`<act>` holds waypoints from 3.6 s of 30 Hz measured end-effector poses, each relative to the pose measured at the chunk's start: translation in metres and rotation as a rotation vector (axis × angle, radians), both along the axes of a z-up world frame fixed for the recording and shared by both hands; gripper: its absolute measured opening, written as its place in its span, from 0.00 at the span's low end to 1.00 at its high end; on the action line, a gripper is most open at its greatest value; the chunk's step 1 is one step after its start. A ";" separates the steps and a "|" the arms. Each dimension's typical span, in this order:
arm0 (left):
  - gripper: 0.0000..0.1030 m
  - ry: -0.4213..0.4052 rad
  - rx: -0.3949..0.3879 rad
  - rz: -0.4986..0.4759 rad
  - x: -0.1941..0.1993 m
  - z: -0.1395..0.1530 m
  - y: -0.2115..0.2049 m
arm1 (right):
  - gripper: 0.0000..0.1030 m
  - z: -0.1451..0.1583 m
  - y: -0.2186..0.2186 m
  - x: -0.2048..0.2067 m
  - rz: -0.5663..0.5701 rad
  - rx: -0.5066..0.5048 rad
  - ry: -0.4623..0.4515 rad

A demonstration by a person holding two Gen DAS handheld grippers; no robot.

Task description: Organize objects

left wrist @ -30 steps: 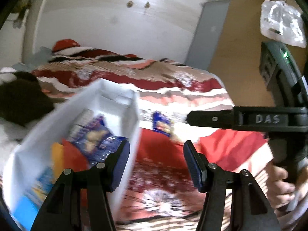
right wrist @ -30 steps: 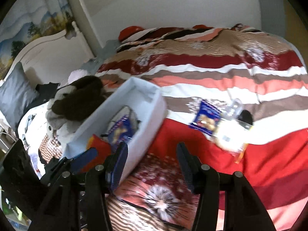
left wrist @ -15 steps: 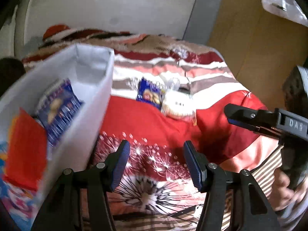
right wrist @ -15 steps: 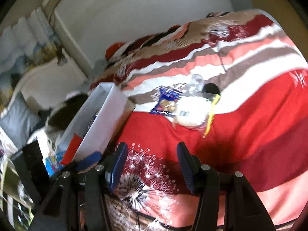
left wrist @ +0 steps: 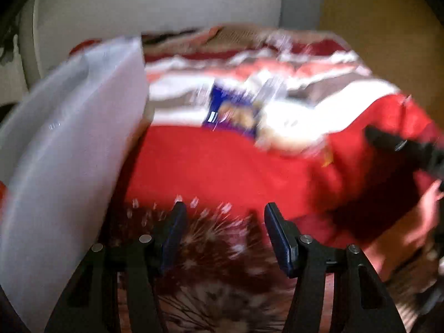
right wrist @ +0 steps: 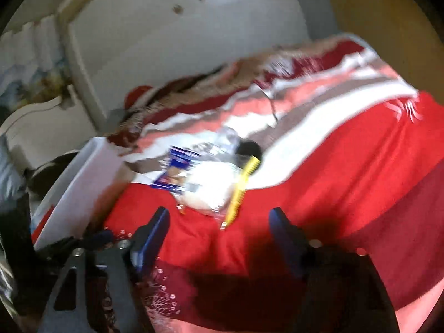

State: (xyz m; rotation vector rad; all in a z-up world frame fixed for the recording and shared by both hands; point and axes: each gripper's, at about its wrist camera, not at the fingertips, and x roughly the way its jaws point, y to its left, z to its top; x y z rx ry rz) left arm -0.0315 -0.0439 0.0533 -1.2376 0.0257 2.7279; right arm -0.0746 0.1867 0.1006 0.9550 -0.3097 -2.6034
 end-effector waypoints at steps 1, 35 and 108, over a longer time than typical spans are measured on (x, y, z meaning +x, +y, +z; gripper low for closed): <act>0.55 -0.041 -0.022 -0.006 -0.003 -0.018 -0.003 | 0.68 -0.004 0.003 -0.002 -0.016 0.015 -0.008; 0.70 0.057 -0.155 -0.083 0.011 -0.033 0.014 | 1.00 -0.094 -0.095 0.008 -0.041 0.753 0.135; 0.63 0.047 -0.093 -0.102 0.020 -0.039 0.009 | 0.87 -0.084 -0.062 0.043 0.266 0.377 -0.070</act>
